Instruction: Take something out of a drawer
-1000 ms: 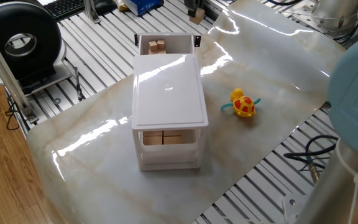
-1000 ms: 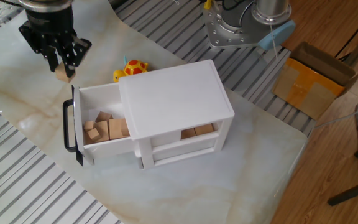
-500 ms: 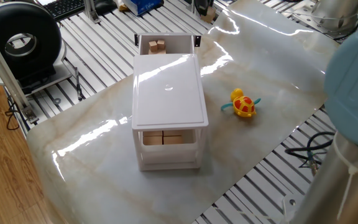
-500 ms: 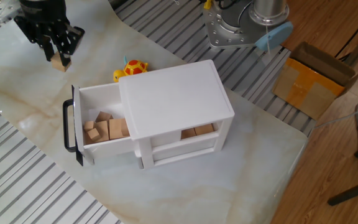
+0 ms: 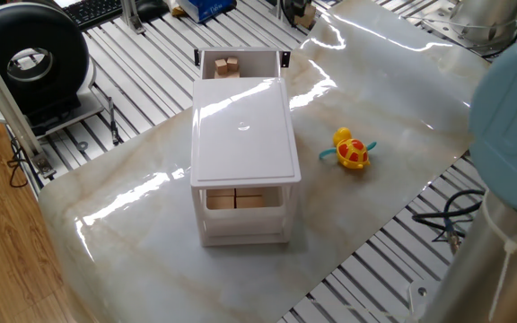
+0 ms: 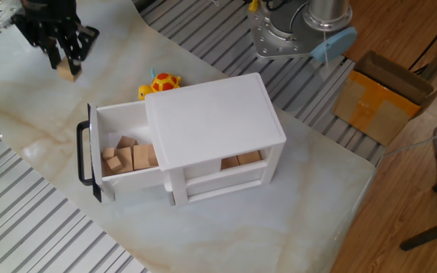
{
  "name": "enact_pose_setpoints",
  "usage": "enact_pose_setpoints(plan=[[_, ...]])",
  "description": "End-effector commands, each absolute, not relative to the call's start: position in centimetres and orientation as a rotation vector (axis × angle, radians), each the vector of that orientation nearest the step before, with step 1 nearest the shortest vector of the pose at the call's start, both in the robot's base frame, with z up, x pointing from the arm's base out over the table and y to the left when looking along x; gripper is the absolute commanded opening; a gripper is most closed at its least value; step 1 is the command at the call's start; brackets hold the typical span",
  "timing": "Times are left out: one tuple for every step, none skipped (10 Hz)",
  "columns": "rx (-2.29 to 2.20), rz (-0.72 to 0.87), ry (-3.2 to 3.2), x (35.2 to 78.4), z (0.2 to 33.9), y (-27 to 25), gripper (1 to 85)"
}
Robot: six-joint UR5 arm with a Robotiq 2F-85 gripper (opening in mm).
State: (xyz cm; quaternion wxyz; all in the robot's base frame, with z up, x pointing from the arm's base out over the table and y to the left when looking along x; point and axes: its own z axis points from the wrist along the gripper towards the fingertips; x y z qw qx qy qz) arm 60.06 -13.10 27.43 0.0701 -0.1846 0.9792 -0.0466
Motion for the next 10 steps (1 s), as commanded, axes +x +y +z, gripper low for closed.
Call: enact_pose_setpoints(plan=[[-0.554, -0.125, 2.949, 59.5, 28.6, -12.9, 1.0], [-0.593, -0.082, 2.925, 60.3, 27.4, -13.6, 1.0], [-0.616, -0.064, 2.903, 61.0, 26.3, -14.5, 1.0], [-0.633, -0.056, 2.879, 61.7, 25.2, -15.2, 1.0], [-0.640, -0.037, 2.860, 62.2, 24.1, -15.5, 1.0], [-0.646, -0.031, 2.852, 62.5, 23.3, -15.8, 1.0], [-0.649, -0.032, 2.845, 62.7, 23.2, -15.8, 1.0], [-0.577, -0.018, 2.889, 62.0, 23.0, -15.8, 1.0], [-0.510, -0.077, 2.986, 60.0, 22.7, -17.3, 1.0], [-0.487, -0.145, 3.020, 59.4, 22.7, -18.6, 1.0]])
